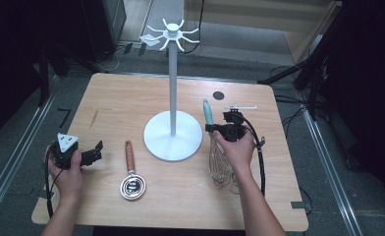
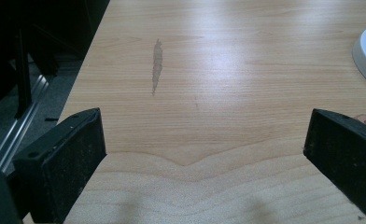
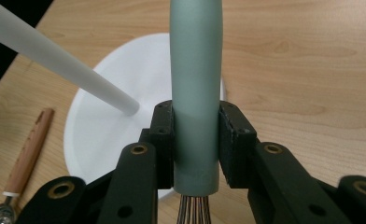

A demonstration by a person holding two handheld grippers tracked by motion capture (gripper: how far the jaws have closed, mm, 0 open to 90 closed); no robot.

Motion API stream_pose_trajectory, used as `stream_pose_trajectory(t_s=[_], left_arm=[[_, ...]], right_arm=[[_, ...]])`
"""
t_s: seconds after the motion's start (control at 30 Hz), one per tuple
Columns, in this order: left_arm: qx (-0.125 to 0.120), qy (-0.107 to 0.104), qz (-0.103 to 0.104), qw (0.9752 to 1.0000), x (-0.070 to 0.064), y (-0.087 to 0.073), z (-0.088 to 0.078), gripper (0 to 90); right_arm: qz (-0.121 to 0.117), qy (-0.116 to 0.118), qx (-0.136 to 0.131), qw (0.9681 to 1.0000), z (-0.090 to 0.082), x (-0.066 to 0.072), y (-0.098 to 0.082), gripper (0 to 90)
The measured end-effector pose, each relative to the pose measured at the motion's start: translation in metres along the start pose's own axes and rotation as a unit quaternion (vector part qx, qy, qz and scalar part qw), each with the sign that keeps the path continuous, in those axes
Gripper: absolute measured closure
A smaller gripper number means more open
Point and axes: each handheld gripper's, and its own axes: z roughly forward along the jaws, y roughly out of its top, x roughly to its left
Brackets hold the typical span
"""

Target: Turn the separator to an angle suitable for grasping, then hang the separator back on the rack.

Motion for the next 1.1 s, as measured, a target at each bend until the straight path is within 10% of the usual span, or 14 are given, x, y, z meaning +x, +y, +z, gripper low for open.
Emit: stream_pose_trajectory(t_s=[0.47, 1.1], left_arm=[[-0.001, -0.001, 0.001, 1.0, 0.0, 0.0, 0.0, 0.0], [-0.003, -0.001, -0.001, 1.0, 0.0, 0.0, 0.0, 0.0]], right_arm=[[-0.052, 0.055, -0.111, 0.991, -0.039, 0.024, 0.0, 71.5], [-0.092, 0.096, -0.177, 0.9753, -0.054, 0.043, -0.003, 71.5]])
